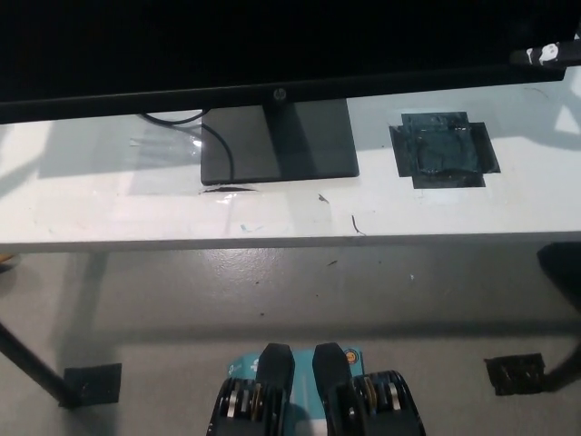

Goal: The monitor is placed at the center of the table and the robot uses both its hand to grab the left and right sides of the monitor to tilt the angle of the monitor downwards

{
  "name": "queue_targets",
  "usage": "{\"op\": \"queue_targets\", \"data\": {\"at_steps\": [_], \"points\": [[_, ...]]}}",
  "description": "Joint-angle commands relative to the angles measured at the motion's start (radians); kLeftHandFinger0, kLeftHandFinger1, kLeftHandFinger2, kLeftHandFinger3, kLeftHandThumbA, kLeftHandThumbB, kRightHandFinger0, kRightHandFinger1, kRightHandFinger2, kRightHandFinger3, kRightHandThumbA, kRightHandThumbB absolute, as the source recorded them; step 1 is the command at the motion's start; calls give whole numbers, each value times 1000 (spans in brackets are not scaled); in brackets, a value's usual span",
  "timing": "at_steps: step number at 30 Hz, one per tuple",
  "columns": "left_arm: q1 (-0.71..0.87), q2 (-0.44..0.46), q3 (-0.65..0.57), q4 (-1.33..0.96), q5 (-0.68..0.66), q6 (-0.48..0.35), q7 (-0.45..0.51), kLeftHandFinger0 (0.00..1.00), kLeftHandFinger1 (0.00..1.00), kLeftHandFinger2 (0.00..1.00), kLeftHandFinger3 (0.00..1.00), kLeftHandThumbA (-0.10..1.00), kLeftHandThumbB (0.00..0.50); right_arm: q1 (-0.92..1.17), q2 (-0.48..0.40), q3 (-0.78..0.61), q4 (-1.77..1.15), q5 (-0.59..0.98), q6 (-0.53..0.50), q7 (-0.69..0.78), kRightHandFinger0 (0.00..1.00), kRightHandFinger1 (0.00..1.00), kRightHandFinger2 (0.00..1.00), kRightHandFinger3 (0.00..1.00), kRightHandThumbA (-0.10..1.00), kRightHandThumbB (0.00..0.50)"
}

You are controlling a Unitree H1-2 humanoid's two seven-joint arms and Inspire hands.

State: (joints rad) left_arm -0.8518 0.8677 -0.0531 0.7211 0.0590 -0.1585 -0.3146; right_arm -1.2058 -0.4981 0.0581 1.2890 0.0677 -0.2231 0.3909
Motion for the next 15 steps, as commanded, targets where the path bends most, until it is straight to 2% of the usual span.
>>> {"op": "queue_targets", "data": {"at_steps": [1,2,4,5,6,10,12,15], "points": [[-66,18,0,-21,19,-23,-31,1000,1000,1000,1000,1000,339,-47,-15,12,-16,-26,-11,49,1000,1000,1000,1000,1000,500],[-70,14,-6,-12,29,-29,-29,1000,1000,1000,1000,1000,342,-45,-16,20,-17,-36,-16,47,1000,1000,1000,1000,1000,500],[-96,-2,-11,42,28,-48,-40,1000,1000,1000,1000,1000,405,-41,-17,34,-25,-50,-9,49,1000,1000,1000,1000,1000,500],[-104,-9,-15,62,28,-57,-45,1000,1000,1000,1000,1000,414,-41,-16,40,-25,-54,-9,54,1000,1000,1000,1000,1000,491],[-121,-20,-18,95,21,-59,-57,1000,1000,1000,1000,1000,401,-41,-15,46,-22,-57,-5,54,1000,1000,1000,1000,1000,494],[-172,-53,-28,198,12,-98,-80,1000,1000,1000,1000,1000,435,-37,-18,49,-20,-59,4,63,1000,1000,1000,1000,1000,500],[-194,-71,-27,254,9,-142,-74,1000,1000,1000,1000,1000,432,-34,-16,48,-23,-58,6,69,1000,1000,1000,1000,1000,500],[-226,-89,-39,323,22,-134,-82,1000,1000,1000,1000,1000,447,-31,-16,45,-27,-58,13,70,1000,1000,1000,1000,1000,500]]}}
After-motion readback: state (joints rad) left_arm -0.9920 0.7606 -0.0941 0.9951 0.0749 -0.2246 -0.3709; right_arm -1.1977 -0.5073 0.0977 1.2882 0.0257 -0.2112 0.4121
